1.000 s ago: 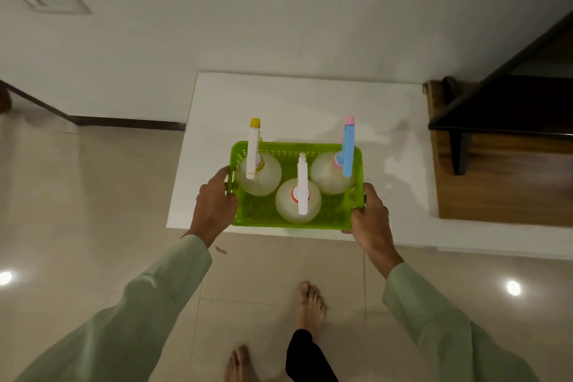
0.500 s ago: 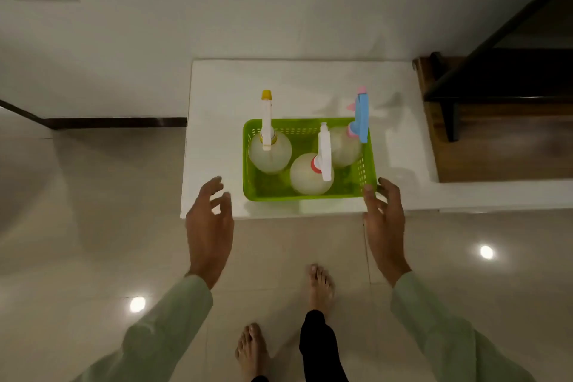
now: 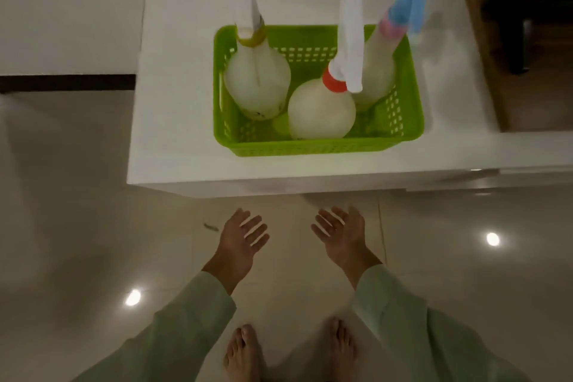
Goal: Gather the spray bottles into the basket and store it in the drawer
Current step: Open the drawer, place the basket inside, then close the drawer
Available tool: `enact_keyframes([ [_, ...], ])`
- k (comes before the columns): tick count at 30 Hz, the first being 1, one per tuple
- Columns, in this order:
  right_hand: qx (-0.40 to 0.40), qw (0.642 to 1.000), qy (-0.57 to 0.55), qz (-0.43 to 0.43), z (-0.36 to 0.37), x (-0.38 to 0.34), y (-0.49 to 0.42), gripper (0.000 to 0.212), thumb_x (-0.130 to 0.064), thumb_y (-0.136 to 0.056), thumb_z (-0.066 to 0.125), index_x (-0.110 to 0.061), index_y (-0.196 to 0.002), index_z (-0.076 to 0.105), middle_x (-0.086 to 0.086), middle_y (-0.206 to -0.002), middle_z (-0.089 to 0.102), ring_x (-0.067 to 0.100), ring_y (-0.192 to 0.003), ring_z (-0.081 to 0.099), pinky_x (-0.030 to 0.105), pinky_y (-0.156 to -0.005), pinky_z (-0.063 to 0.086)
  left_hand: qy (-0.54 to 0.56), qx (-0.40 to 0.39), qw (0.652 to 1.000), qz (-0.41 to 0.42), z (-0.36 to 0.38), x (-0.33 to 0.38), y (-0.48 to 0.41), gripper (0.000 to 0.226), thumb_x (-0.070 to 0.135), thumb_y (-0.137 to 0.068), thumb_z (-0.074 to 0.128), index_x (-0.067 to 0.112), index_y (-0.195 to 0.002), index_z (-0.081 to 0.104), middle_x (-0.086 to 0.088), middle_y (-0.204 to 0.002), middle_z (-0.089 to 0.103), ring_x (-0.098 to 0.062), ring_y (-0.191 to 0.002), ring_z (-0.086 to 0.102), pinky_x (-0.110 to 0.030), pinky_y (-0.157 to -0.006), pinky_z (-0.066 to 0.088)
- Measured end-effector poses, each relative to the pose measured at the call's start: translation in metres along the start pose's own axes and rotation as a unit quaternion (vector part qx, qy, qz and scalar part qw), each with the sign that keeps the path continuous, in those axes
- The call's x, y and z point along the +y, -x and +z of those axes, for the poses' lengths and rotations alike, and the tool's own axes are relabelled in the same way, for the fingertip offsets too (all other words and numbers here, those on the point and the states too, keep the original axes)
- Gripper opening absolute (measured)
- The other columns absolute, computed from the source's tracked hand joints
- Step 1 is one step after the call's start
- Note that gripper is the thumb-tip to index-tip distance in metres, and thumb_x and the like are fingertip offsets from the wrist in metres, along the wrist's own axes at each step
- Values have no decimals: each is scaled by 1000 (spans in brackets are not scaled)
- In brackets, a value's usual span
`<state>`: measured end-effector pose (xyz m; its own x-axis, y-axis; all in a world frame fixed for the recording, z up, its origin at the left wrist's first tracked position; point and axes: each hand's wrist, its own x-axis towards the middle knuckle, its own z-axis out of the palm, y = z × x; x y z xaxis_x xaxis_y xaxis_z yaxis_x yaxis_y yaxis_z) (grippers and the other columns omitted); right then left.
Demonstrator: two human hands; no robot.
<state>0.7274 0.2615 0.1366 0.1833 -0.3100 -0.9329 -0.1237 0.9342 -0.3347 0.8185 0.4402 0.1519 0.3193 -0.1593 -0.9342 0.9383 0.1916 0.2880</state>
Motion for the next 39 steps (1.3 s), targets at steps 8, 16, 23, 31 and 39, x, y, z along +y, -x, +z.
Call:
enact_keyframes([
  [8,-101,987,-121,16,5,-3,-118,87,-73,-96,25,-12,-158,25,18,-153,42,34,-141,43,56,-115,31,183,-10,983,-3,38,-22,-120,74,59,-97,29,15,-156,20,-14,-155,38,-35,-142,39,-55,-116,30],
  [16,-155,974,-162,26,-12,6,-131,99,-80,-89,34,-6,-154,31,21,-155,42,39,-142,44,59,-104,41,282,-76,956,30,22,-36,-133,73,64,-93,29,9,-135,51,-15,-134,58,-36,-123,55,-58,-112,36],
  [23,-115,993,-35,19,-60,30,-57,59,-51,-103,44,-12,-146,40,26,-149,49,43,-132,54,56,-105,46,110,-29,993,17,1,-73,-51,54,44,-101,39,12,-144,42,-14,-141,54,-36,-128,52,-55,-111,38],
  [31,-78,636,475,-604,-106,38,131,23,-21,-98,58,-16,-117,67,-4,-118,65,13,-116,61,21,-99,46,-504,46,728,462,-19,-95,143,26,37,-97,48,39,-120,59,27,-122,61,-3,-99,65,-27,-75,59],
  [39,-42,395,800,-449,-76,3,132,37,-34,-104,44,-16,-132,61,5,-123,63,29,-118,55,47,-116,30,-742,33,504,441,-3,-68,132,42,29,-98,53,20,-139,52,-3,-142,56,-24,-136,48,-43,-119,27],
])
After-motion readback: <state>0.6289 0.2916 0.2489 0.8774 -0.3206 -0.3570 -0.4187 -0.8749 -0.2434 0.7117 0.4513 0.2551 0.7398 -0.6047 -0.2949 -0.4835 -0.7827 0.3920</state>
